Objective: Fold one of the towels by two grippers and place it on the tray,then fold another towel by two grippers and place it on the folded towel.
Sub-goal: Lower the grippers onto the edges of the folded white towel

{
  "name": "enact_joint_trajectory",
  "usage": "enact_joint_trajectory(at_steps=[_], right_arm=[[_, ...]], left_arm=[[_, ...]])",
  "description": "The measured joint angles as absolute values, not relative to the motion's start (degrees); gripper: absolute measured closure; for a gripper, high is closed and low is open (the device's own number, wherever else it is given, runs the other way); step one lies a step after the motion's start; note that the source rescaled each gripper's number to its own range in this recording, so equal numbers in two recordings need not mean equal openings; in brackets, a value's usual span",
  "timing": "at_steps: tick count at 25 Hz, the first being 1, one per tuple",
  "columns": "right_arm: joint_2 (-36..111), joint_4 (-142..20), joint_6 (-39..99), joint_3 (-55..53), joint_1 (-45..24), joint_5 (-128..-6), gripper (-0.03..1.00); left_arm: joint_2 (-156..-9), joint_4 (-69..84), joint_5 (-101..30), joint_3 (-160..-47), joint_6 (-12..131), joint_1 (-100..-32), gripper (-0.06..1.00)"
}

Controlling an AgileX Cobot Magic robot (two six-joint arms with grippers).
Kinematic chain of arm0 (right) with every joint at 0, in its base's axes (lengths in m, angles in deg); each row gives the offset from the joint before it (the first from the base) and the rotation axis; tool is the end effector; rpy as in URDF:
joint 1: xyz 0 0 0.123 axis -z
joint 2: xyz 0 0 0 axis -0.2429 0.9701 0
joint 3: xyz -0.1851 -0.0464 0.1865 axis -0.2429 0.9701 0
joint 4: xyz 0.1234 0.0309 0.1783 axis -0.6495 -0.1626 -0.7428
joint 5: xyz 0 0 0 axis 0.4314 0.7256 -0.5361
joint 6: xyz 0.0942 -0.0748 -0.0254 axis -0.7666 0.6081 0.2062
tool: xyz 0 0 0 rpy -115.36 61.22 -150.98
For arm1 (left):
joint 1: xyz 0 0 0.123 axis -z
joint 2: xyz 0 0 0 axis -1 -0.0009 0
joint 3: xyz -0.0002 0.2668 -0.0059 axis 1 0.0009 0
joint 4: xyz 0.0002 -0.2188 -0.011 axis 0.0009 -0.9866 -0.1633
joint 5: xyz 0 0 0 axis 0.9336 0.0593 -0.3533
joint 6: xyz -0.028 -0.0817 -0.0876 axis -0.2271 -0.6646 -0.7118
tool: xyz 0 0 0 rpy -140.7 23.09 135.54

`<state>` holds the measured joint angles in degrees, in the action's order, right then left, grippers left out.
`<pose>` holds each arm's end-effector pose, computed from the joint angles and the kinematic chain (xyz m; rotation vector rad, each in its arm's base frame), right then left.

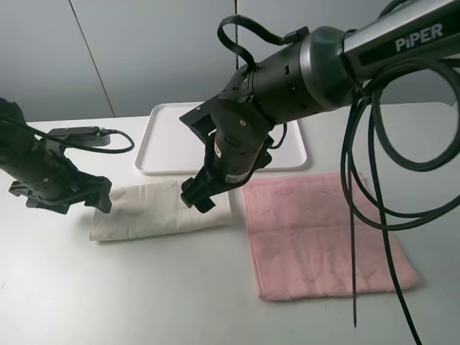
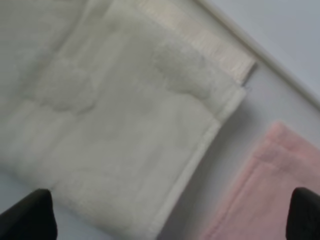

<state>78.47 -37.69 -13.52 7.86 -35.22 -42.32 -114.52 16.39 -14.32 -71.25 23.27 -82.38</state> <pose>0.2555 0.2689 0.1168 -0.9623 2.6059 0.0411 0.2801 -0.0414 0.0900 0.0262 2.9325 -0.0886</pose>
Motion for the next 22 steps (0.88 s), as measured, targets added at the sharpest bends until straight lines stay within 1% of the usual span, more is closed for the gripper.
enact_joint_trajectory(at_steps=[12,16,22], right_arm=[[78.47,-43.44,-8.2,7.7,-35.12,-40.56,-0.03],[78.47,-46.14,-5.35,5.3,-35.12,-38.59,-0.03],[78.47,-46.87,-3.0,2.11,-35.12,-35.49,-0.03]], left_arm=[[-116.04,18.22,-10.0,-73.68,19.42,-82.38,-0.05],[-116.04,22.59,-9.37,-73.96,14.99,-82.52,-0.05],[-118.26,23.49,-9.25,-74.05,13.72,-83.11,-0.05]])
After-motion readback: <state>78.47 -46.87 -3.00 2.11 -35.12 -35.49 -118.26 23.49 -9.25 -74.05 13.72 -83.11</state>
